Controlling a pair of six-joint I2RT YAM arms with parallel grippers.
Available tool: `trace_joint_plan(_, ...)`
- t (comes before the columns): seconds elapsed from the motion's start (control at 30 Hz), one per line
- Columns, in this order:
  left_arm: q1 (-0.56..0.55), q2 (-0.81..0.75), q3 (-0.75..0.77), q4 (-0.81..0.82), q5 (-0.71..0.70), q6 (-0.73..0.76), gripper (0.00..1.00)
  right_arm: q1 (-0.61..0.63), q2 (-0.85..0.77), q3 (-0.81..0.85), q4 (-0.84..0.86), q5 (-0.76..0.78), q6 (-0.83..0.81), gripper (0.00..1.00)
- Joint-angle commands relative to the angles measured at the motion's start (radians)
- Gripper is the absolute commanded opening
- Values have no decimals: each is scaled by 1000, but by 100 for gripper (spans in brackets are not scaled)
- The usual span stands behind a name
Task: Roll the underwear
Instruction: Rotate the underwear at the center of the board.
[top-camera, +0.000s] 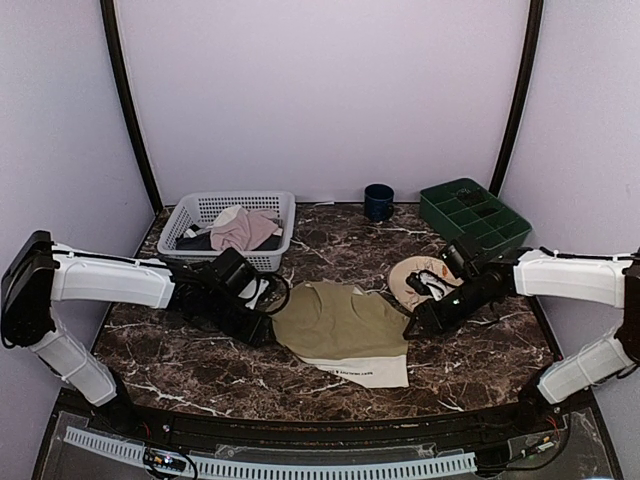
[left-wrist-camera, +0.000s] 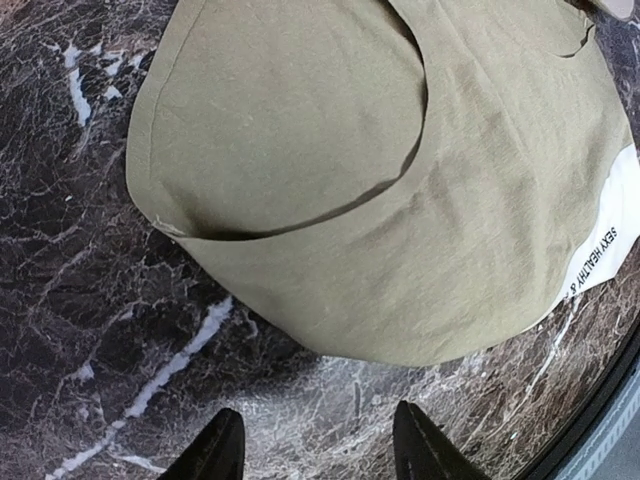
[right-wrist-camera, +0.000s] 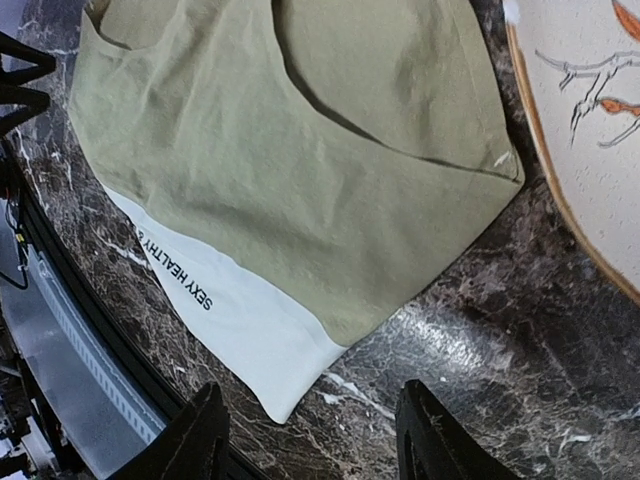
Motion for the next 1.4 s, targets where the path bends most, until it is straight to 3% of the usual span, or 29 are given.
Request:
trace_joint_plan(0.0,-2,-34,-41,61,0,-76,54,27,49,1,-50,25,48,55)
trace_joint_plan(0.5,17,5,-58,61,-40,-224,54,123,200,-71,90,-70,144,50)
trace_joint_plan(0.77,23,161,84,64,-9,-203,54,130,344,-1,109,-149,73,24)
trace_joint_plan(0.87,25,242,169,64,-5,-158,45,161,399,34,103,-213,15,9)
trace_joint_plan(1.0,29,352,339,109,2,-49,21,237,393,83,100,-278,-41,2)
trace_joint_plan(1.07,26,450,492,83,76,33,6,260,369,108,77,-253,-58,5)
trace_joint_plan(1.13,6,546,666,16,103,111,2,258,319,110,62,-227,-25,13)
trace_joint_plan(1.2,-32,607,810,-68,31,183,4,228,235,83,75,-219,24,24)
trace_joint_plan(1.3,-35,599,873,-121,-27,177,23,152,98,31,90,-210,77,48)
trace_joint_plan(1.37,-35,540,822,-117,-81,160,36,99,33,20,81,-208,82,55)
